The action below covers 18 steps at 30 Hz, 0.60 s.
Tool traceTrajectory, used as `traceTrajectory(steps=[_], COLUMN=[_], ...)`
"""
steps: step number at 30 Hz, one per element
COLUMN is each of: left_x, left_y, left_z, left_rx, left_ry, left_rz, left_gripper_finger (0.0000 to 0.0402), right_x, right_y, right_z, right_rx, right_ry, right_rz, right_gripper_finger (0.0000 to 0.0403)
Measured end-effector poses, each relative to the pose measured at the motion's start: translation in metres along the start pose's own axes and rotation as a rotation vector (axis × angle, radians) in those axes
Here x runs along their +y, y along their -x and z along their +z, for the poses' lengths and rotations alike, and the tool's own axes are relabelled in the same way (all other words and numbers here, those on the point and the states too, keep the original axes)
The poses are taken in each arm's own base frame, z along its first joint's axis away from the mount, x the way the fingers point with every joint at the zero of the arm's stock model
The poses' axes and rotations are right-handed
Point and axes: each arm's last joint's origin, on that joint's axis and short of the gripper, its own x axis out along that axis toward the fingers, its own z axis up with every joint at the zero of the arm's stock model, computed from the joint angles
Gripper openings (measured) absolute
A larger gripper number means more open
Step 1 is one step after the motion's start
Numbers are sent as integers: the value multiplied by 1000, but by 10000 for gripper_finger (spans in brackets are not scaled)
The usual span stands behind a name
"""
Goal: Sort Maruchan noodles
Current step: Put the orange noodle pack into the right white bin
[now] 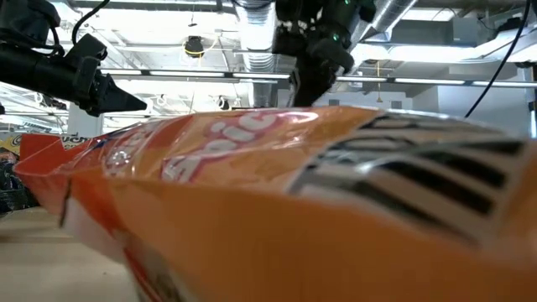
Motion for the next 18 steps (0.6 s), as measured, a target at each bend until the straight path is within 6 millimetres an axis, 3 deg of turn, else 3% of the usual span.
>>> traceTrajectory(steps=[8, 18], left_x=[0, 0], left_y=[0, 0], left_z=[0, 0], left_rx=[0, 0], left_ry=[0, 0], left_rz=[0, 0], left_gripper_finger=[0, 0], right_x=[-18, -42], right_y=[38, 98], right_z=[9, -27], right_rx=[7, -33], right_ry=[40, -85], right_rz=[-137, -247], right_gripper_finger=[4, 6])
